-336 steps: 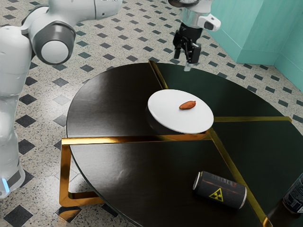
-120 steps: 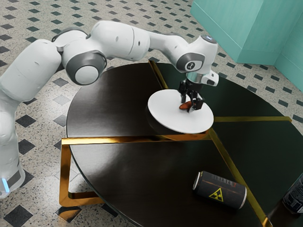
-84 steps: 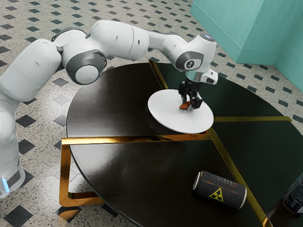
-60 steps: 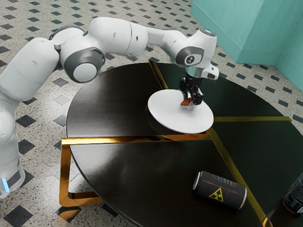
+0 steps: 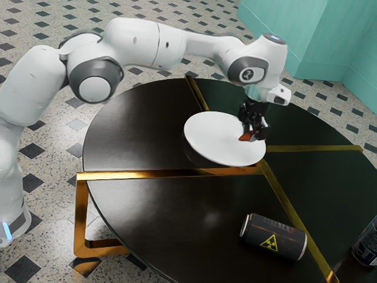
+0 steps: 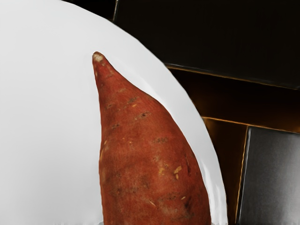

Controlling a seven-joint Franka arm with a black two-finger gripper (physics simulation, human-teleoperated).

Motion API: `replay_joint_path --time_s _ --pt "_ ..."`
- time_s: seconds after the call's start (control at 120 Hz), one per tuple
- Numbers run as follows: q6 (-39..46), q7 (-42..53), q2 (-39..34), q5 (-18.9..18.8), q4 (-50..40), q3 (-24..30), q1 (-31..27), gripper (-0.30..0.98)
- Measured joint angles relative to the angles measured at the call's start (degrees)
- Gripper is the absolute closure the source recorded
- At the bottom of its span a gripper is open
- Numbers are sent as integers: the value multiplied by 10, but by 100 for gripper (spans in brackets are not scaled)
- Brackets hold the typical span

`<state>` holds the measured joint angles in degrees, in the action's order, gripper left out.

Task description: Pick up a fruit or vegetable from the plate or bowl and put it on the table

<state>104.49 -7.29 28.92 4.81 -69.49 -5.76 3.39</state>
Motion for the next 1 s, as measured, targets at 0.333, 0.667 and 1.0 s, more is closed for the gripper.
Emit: replay_joint_path --time_s 0.333,0.667,1.0 --pt "11 -15 3 0 16 38 36 53" --pt "36 -34 10 -1 16 44 67 53" --pt "18 -58 -2 1 16 42 74 6"
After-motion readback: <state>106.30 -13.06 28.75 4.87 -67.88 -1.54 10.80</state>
